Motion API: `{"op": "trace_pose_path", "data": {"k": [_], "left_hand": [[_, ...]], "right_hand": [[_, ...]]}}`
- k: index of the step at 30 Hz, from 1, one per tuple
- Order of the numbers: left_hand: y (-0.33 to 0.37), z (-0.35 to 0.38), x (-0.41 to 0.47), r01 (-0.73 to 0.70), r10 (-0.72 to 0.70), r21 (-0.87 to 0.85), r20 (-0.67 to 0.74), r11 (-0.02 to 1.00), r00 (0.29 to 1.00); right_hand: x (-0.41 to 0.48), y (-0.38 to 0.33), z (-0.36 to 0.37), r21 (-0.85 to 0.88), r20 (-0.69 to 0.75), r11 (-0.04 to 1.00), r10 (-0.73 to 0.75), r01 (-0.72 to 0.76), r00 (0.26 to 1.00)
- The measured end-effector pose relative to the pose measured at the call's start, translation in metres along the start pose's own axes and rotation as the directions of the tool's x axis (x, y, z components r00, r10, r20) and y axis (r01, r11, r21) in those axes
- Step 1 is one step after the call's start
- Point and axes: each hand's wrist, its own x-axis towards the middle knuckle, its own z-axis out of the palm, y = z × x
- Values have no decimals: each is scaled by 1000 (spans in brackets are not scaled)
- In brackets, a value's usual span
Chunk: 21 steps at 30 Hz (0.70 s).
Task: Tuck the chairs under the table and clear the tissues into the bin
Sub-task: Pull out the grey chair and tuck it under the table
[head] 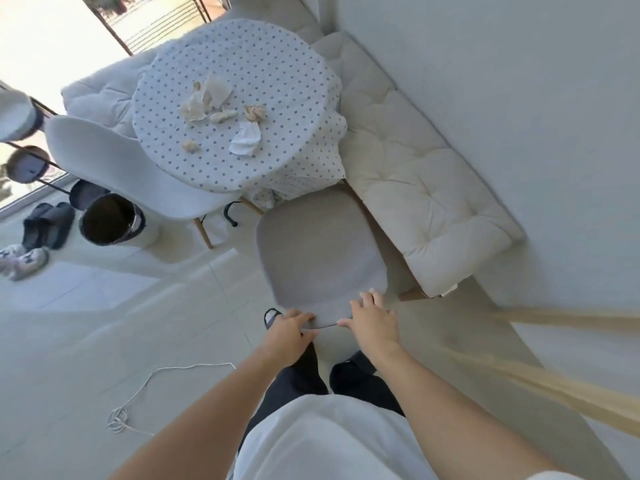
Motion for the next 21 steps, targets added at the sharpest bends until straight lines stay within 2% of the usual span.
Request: {"op": "trace_pose_path", "data": {"k": [5,8,14,21], "left_hand": [[1,4,7,-10,36,305,-79,952,996],[1,1,14,-7,53,373,-113,928,992],[-5,-16,34,-4,62,397,-135,918,989],[-26,-39,52,-43,102,400,-126,915,987]], "right_hand": [[-2,-6,5,-196,-6,980,-38,37,999],[2,-7,4,-237,-6,971,-43,40,999],[18,-10,-8,-221,-17,973,-73,68,997],[31,-25,-17,-184,-65,983,-39,27,997]]}}
